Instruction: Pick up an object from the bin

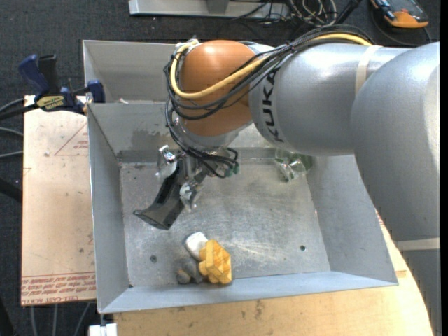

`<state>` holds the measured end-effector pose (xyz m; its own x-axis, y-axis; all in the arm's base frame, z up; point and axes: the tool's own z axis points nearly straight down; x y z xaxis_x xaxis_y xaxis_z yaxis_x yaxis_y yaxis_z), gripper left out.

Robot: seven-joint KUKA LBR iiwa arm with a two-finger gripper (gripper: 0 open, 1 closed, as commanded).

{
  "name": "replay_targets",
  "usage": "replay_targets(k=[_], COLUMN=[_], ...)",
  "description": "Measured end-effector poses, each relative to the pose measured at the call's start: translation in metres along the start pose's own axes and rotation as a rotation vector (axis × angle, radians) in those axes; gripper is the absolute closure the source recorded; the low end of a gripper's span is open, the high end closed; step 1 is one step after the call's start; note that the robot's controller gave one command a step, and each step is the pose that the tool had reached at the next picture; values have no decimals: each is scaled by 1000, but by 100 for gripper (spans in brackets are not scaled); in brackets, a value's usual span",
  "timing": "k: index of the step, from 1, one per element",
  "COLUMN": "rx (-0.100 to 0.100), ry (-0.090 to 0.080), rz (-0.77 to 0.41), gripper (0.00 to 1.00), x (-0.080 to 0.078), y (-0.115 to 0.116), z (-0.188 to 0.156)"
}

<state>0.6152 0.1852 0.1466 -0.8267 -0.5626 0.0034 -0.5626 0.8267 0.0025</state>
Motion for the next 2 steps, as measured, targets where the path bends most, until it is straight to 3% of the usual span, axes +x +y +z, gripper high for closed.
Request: replay_targets(k=[1,2], rx=[1,0], ry=[-6,2], rz=[35,43], gripper=[100,100], x=[-4,77], y=[1,33], z=[-20,-113])
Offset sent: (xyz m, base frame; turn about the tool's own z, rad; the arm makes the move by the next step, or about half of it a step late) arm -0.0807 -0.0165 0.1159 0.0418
